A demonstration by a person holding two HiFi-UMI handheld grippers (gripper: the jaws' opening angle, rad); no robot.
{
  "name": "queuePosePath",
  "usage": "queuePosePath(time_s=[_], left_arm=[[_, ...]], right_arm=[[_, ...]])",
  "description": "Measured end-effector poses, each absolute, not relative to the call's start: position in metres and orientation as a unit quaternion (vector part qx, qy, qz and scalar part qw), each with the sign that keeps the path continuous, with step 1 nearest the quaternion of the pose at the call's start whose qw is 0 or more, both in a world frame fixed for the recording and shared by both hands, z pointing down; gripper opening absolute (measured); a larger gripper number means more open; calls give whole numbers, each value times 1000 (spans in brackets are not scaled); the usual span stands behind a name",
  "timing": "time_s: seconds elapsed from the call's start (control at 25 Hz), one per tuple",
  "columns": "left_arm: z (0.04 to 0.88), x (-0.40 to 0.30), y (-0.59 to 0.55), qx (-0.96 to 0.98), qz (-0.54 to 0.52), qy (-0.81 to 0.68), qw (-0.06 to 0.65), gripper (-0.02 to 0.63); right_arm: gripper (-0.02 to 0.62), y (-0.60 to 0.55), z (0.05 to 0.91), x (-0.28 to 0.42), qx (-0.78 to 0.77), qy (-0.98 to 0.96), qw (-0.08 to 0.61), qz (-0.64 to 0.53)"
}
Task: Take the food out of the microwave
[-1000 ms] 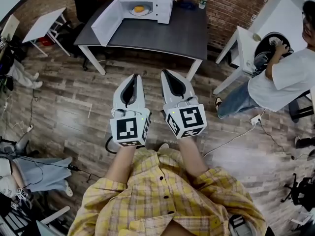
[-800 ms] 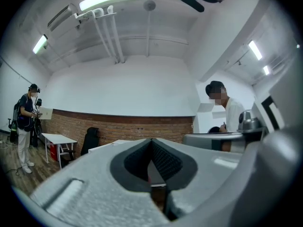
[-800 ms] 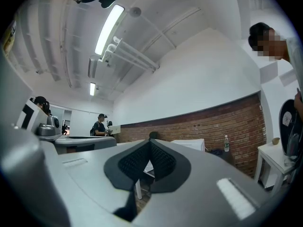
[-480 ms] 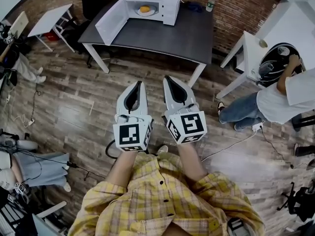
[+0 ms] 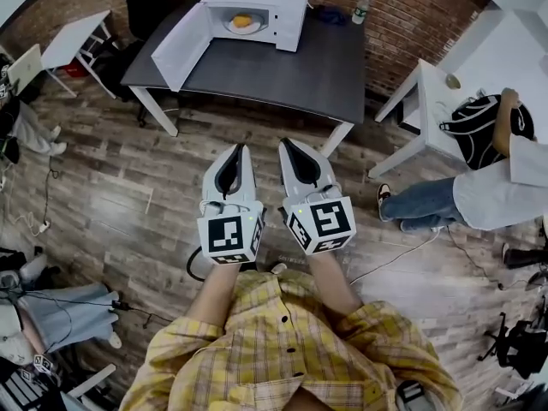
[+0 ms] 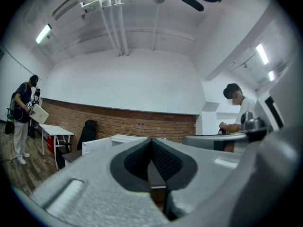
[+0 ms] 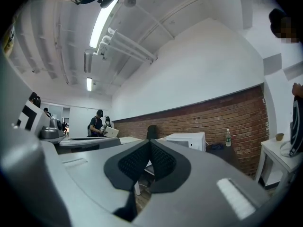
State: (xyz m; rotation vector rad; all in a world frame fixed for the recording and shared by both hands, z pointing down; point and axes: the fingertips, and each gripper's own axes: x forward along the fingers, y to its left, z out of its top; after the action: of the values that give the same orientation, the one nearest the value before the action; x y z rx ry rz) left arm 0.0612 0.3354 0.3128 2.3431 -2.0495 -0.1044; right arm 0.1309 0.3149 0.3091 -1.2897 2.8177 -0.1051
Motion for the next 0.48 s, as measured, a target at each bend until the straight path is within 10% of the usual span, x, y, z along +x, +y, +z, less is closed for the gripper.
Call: queuePosePath(time_s=[0.48], left_arm=[[304, -9, 208, 759, -32, -650, 15, 5]], right_arm=[[5, 191, 306, 63, -437, 899, 14, -37]])
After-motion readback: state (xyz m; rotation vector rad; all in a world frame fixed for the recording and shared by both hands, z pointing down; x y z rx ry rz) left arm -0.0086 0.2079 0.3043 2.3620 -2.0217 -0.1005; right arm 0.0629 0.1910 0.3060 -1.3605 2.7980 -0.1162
